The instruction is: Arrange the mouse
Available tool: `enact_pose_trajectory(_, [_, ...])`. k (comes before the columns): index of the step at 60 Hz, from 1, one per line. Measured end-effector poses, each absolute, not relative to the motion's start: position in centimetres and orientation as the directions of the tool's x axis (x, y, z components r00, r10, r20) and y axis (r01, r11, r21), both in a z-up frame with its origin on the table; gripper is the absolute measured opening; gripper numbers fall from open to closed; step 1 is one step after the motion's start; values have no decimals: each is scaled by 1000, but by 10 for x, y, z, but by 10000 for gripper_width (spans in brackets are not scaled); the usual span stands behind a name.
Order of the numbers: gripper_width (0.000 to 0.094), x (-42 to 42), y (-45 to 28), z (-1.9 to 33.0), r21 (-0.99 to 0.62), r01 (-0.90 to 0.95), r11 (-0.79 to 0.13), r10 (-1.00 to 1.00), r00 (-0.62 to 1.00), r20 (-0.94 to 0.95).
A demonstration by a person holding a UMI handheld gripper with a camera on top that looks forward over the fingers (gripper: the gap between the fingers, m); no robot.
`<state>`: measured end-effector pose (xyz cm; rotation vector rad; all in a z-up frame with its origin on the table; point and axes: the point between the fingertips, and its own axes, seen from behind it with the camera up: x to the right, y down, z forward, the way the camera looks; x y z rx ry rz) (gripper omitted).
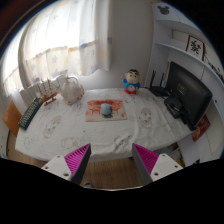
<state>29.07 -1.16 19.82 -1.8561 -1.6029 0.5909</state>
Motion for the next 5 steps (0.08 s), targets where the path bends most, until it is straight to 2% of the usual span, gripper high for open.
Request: enact_pose_trajectory(5, [848, 298, -12, 200, -704, 708, -63, 986, 152, 64])
